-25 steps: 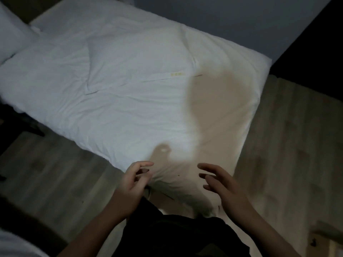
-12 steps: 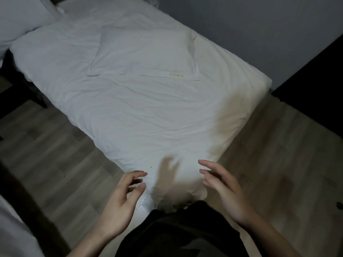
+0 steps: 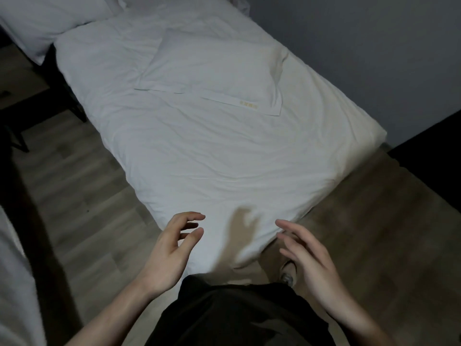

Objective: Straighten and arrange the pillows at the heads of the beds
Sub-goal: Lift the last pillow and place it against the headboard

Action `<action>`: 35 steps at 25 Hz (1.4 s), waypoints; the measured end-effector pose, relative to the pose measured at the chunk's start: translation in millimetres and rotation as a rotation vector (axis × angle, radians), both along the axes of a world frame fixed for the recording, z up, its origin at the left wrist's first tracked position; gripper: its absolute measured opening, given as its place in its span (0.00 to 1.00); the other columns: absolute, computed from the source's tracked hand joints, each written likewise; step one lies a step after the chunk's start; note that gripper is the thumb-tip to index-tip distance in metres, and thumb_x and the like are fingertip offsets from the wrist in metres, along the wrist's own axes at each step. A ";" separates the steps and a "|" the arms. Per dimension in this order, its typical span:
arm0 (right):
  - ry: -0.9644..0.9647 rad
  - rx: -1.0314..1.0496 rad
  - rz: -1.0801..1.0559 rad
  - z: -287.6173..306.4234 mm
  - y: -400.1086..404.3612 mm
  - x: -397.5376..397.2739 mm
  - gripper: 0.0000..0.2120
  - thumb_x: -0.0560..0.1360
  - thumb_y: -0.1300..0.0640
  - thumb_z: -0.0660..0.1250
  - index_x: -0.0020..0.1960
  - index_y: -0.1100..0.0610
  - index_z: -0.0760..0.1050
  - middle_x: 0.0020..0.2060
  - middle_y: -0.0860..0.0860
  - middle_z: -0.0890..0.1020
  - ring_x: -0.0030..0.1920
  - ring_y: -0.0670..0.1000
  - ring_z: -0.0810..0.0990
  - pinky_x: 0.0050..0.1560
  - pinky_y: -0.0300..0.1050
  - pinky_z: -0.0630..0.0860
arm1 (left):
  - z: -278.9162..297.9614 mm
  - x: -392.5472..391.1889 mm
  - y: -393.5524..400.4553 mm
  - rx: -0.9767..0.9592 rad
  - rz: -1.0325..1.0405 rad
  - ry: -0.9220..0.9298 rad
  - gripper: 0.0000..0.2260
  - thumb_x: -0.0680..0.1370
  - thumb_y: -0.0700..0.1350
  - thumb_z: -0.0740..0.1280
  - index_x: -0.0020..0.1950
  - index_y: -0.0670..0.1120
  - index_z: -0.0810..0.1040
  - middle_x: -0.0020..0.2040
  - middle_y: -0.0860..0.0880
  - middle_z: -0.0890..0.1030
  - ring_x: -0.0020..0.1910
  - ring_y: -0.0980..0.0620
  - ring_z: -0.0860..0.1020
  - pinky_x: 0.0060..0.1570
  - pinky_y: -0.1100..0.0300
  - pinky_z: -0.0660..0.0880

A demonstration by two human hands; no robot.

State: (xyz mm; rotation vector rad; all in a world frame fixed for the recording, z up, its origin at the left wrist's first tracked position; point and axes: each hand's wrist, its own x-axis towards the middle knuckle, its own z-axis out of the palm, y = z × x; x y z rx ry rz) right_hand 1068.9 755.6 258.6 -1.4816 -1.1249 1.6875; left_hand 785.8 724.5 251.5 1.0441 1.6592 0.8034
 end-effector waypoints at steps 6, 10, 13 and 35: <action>-0.050 0.001 0.143 -8.7 62.9 152.5 0.19 0.75 0.42 0.71 0.64 0.48 0.83 0.59 0.47 0.86 0.66 0.47 0.81 0.73 0.67 0.71 | 1.6 163.6 23.4 -0.040 0.108 0.019 0.09 0.84 0.45 0.65 0.63 0.55 0.79 0.64 0.58 0.79 0.64 0.62 0.76 0.55 0.75 0.70; -0.076 0.022 0.240 -0.2 102.6 229.7 0.13 0.80 0.55 0.67 0.63 0.47 0.83 0.58 0.46 0.86 0.65 0.46 0.81 0.73 0.66 0.72 | 12.0 243.3 40.8 -0.016 0.130 0.012 0.10 0.84 0.45 0.64 0.64 0.55 0.78 0.66 0.57 0.78 0.66 0.59 0.76 0.62 0.64 0.71; -0.033 0.036 0.256 6.4 135.1 257.2 0.17 0.77 0.45 0.70 0.63 0.48 0.83 0.57 0.49 0.86 0.65 0.48 0.82 0.72 0.66 0.72 | 22.9 272.9 55.5 0.020 0.179 0.025 0.11 0.85 0.44 0.64 0.65 0.55 0.78 0.66 0.56 0.78 0.67 0.58 0.76 0.63 0.62 0.71; -0.057 -0.002 0.535 17.3 479.3 434.4 0.25 0.72 0.34 0.70 0.64 0.43 0.82 0.60 0.48 0.85 0.66 0.47 0.81 0.74 0.64 0.71 | 20.7 478.9 401.6 0.033 0.426 0.004 0.09 0.84 0.45 0.64 0.61 0.53 0.80 0.63 0.57 0.80 0.61 0.61 0.78 0.52 0.78 0.69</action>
